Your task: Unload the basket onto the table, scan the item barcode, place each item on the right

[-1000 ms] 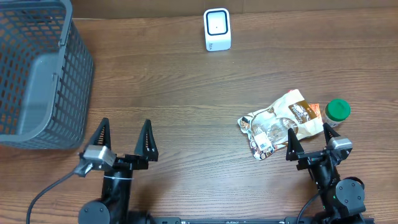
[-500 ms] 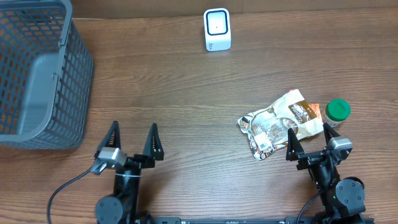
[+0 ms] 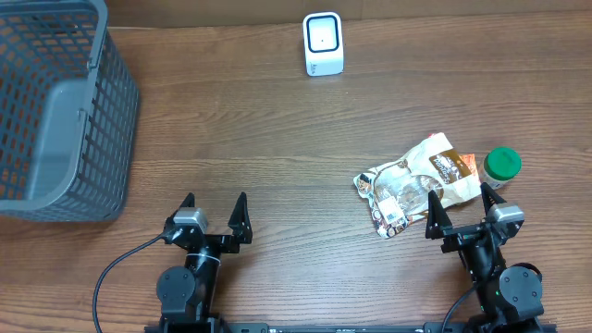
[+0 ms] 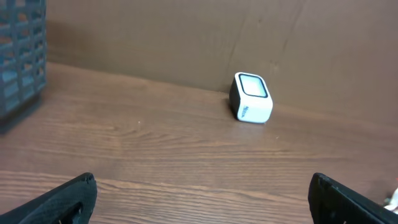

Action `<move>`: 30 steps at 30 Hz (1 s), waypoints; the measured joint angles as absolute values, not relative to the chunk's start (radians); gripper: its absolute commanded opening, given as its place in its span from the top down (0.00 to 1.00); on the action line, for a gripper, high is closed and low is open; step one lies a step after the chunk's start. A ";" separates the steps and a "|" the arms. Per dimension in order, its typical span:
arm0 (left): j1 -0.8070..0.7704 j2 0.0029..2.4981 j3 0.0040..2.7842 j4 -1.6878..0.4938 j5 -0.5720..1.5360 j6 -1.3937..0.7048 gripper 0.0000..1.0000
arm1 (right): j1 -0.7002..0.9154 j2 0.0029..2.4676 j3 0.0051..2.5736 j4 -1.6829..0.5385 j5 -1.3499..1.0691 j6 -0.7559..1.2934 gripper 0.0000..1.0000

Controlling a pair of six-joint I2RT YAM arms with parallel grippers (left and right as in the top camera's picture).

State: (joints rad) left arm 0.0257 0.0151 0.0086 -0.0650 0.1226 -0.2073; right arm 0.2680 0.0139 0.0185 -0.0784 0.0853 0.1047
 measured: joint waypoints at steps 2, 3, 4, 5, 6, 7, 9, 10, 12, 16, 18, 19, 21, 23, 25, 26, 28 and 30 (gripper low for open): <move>0.026 0.015 0.009 -0.065 0.123 -0.169 0.00 | 0.268 0.014 0.019 -0.078 0.085 0.104 0.00; 0.026 0.015 0.009 -0.065 0.123 -0.150 0.00 | 0.268 0.014 0.019 -0.078 0.086 0.105 0.00; 0.026 0.015 0.009 -0.065 0.123 -0.131 0.00 | 0.268 0.014 0.019 -0.079 0.086 0.104 0.00; 0.026 0.015 0.009 -0.065 0.123 -0.120 0.00 | 0.268 0.014 0.019 -0.079 0.085 0.105 0.00; 0.026 0.015 0.009 -0.065 0.123 -0.110 0.00 | 0.268 0.014 0.019 -0.079 0.085 0.105 0.00; 0.026 0.015 0.009 -0.065 0.123 -0.100 0.00 | 0.268 0.014 0.019 -0.079 0.086 0.104 0.00; 0.026 0.015 0.009 -0.065 0.123 -0.092 0.00 | 0.268 0.014 0.019 -0.078 0.085 0.105 0.00; 0.026 0.015 0.009 -0.065 0.123 -0.088 0.00 | 0.268 0.014 0.019 -0.079 0.085 0.105 0.00; 0.026 0.015 0.009 -0.065 0.123 -0.077 0.00 | 0.268 0.014 0.019 -0.078 0.086 0.105 0.00; 0.026 0.015 0.009 -0.065 0.123 -0.071 0.00 | 0.268 0.014 0.019 -0.078 0.086 0.105 0.00; 0.026 0.015 0.009 -0.065 0.123 -0.070 0.00 | 0.268 0.014 0.019 -0.078 0.085 0.105 0.00; 0.026 0.015 0.009 -0.065 0.123 -0.070 0.00 | 0.268 0.014 0.019 -0.078 0.085 0.104 0.00; 0.026 0.015 0.009 -0.065 0.123 -0.070 0.00 | 0.268 0.014 0.019 -0.078 0.085 0.104 0.00; 0.026 0.015 0.009 -0.065 0.123 -0.070 0.00 | 0.268 0.014 0.019 -0.078 0.085 0.105 0.00; 0.026 0.015 0.009 -0.065 0.123 -0.070 0.00 | 0.268 0.014 0.019 -0.078 0.085 0.105 0.00; 0.026 0.015 0.009 -0.065 0.123 -0.070 0.01 | 0.268 0.014 0.019 -0.079 0.086 0.104 0.00; 0.026 0.015 0.009 -0.065 0.123 -0.070 0.00 | 0.268 0.014 0.019 -0.079 0.085 0.104 0.00; 0.026 0.015 0.009 -0.065 0.123 -0.070 0.01 | 0.268 0.014 0.019 -0.078 0.085 0.105 0.00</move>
State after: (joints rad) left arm 0.0257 0.0151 0.0086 -0.0647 0.1226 -0.0704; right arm 0.2684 0.0139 0.0185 -0.0784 0.0853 0.1047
